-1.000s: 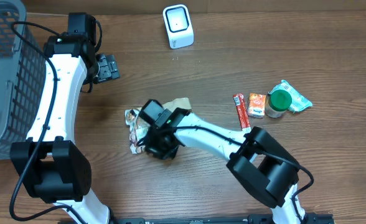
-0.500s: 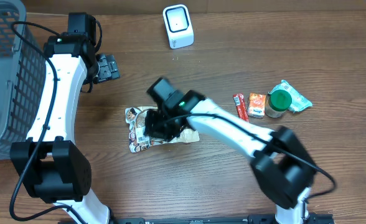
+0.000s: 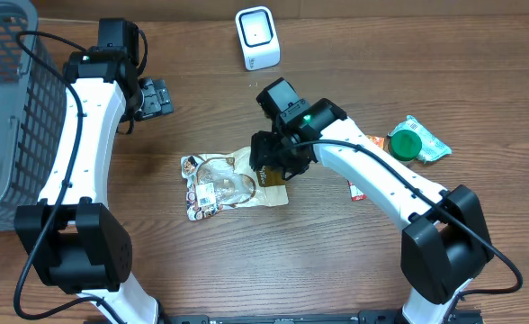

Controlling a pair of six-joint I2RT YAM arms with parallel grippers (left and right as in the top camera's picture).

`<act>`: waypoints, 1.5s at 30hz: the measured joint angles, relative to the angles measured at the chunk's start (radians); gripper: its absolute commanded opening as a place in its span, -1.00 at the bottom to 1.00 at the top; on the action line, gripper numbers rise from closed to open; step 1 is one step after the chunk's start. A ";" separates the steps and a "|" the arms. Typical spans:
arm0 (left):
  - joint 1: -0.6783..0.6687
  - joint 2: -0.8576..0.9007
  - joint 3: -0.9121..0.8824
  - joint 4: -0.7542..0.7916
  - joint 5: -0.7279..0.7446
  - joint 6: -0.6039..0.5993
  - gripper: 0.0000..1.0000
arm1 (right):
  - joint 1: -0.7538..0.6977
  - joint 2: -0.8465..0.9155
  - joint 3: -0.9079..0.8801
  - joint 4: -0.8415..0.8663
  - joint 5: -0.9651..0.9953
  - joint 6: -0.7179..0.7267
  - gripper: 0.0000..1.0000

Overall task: Scan the item barcode
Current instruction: 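Grasp the PanTree bag edge with the right gripper and lift it, then bring the left gripper in and grasp the bag's left side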

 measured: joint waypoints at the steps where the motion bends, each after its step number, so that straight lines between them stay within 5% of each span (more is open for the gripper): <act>1: 0.000 0.000 0.000 0.000 0.000 0.000 0.99 | 0.001 0.000 0.000 0.000 0.012 -0.003 0.28; 12: 0.000 0.000 0.000 0.064 0.008 -0.001 0.99 | 0.004 0.000 0.000 -0.023 0.075 -0.014 0.37; 16: 0.000 0.000 0.002 -0.096 0.137 -0.001 1.00 | 0.005 0.000 0.000 -0.027 0.097 -0.014 0.40; 23: -0.011 0.000 0.001 -0.267 0.288 0.000 0.48 | 0.004 0.000 -0.009 -0.001 0.133 -0.014 0.40; 27: -0.040 0.000 -0.045 -0.284 0.317 0.007 0.40 | 0.005 0.000 -0.029 0.051 0.139 -0.014 0.44; 37: -0.098 -0.001 -0.355 -0.084 0.332 0.007 0.56 | 0.005 0.000 -0.035 0.051 0.147 -0.015 0.64; 45: -0.099 -0.001 -0.461 0.043 0.343 0.008 0.56 | 0.004 0.000 -0.036 0.050 0.146 -0.019 0.55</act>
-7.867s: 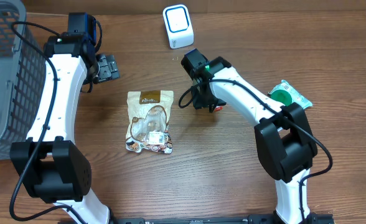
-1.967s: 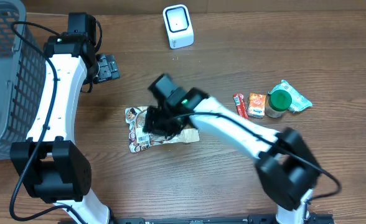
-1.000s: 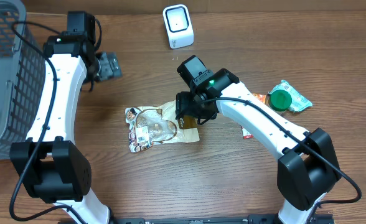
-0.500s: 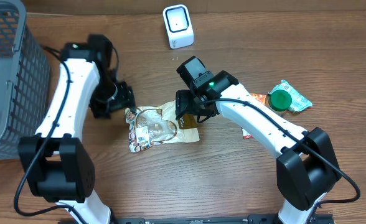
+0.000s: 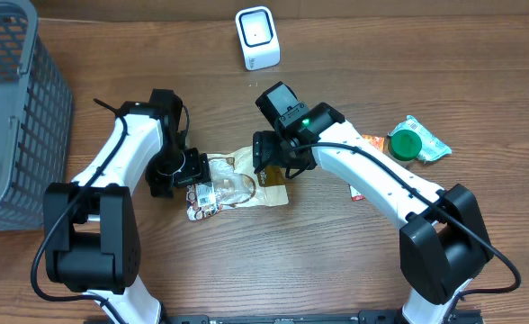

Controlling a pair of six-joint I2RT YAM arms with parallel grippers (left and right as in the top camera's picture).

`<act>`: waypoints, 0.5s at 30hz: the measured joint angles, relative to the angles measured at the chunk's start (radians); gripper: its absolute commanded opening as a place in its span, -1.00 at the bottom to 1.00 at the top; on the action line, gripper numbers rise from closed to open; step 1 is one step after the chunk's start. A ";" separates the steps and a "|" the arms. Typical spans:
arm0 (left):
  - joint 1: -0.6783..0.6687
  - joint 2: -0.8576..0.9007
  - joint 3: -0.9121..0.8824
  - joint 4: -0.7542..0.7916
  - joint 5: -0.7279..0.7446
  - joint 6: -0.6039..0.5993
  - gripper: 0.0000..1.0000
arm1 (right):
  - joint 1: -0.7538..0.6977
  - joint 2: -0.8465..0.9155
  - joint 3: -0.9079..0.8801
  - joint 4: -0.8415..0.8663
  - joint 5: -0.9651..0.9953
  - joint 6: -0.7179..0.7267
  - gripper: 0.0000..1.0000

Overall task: Scan the item barcode
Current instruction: 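Bring the left gripper in and grasp the bag's left side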

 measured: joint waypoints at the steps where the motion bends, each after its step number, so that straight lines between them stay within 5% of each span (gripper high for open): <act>1: -0.003 0.000 -0.009 0.012 0.000 0.000 0.53 | 0.000 0.000 0.000 0.000 0.000 -0.011 0.55; 15: -0.056 0.000 -0.025 0.076 0.008 0.000 0.59 | -0.020 0.015 0.000 0.000 0.000 -0.111 0.67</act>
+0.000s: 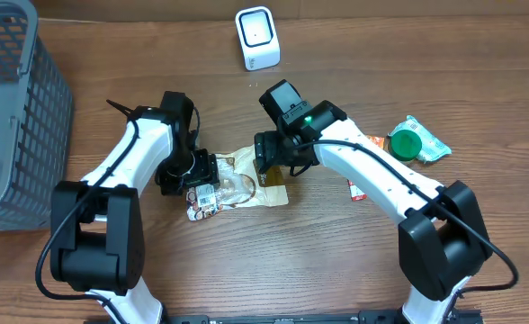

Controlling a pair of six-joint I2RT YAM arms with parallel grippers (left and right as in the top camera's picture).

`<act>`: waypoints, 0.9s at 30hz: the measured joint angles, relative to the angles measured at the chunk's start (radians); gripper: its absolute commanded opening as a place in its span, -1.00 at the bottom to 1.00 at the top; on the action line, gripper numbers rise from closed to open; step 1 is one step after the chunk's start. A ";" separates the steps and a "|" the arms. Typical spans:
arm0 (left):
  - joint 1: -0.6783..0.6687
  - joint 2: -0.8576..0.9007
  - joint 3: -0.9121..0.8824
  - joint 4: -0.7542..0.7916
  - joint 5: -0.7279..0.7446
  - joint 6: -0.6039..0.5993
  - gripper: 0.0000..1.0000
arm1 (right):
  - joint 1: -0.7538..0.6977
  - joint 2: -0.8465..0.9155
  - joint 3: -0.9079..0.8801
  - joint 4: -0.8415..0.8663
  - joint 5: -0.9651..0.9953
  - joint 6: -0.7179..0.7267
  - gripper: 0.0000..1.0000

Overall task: Scan the item barcode
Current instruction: 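Bring the left gripper in and grasp the bag's left side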

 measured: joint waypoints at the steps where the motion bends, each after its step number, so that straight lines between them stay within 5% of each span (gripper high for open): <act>1: -0.002 0.000 0.000 0.000 0.000 0.000 0.59 | 0.000 0.007 0.000 -0.001 -0.002 0.000 0.67; 5: -0.009 0.000 -0.001 0.003 0.000 0.000 0.41 | 0.000 0.045 0.000 0.005 -0.040 -0.005 0.68; 27: -0.013 0.023 -0.006 0.026 -0.024 0.003 0.36 | 0.000 0.138 0.000 0.047 -0.168 -0.011 0.90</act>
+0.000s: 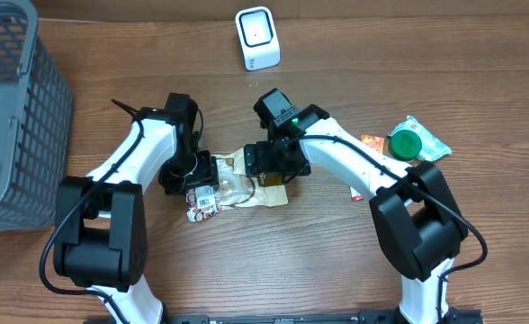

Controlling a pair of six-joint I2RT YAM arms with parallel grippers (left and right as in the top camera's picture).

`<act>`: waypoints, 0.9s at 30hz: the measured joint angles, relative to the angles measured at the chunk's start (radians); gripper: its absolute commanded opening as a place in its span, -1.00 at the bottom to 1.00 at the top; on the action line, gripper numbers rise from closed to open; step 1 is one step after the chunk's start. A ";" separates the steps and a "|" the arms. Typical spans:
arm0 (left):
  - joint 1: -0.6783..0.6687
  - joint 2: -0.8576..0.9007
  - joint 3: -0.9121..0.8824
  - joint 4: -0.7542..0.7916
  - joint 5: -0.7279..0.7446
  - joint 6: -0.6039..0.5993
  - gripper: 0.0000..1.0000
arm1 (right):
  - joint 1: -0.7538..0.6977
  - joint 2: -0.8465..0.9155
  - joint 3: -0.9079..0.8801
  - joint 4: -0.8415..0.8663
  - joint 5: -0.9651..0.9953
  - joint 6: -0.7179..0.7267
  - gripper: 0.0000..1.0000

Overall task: Scan the item barcode
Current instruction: 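Bring the left gripper in and grasp the bag's left side, then hold the PanTree bag with both grippers and adjust the right grip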

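Observation:
A crumpled snack packet (237, 187), clear with a brown right end, lies mid-table; a white barcode label (205, 197) shows at its left end. My left gripper (201, 173) sits low on the packet's left edge, just above the label. Over the brown right end, my right gripper (257, 165) is down on the packet. From overhead, neither gripper's jaws can be made out. The white scanner (256, 38) stands at the back of the table, apart from both arms.
A grey mesh basket (17, 108) fills the far left. To the right lie a green-lidded item on a pale wrapper (408, 144), an orange packet (370, 140) and a small red-and-white packet (354, 189).
My right gripper has shifted a little left along the packet and its wrist has turned. The left gripper has edged slightly further onto the packet's left end. The packet lies about where it was.
My left gripper was first up near the basket, far from the packet, while the right one rested on the packet's brown end. Then the left arm was down beside the packet's left edge, then touching it. Now both grippers are on opposite ends of the packet.

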 measured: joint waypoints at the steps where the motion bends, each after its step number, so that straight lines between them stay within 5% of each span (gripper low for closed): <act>1: -0.001 0.000 0.000 0.004 0.000 0.000 0.36 | 0.000 0.009 0.000 0.005 -0.013 0.000 0.90; 17: -0.003 0.002 -0.001 0.037 -0.011 0.000 0.33 | -0.005 0.074 -0.011 0.061 -0.237 0.007 0.62; 27: -0.002 0.002 -0.001 0.041 -0.018 0.007 -0.60 | -0.007 0.074 -0.051 0.156 -0.342 0.051 0.63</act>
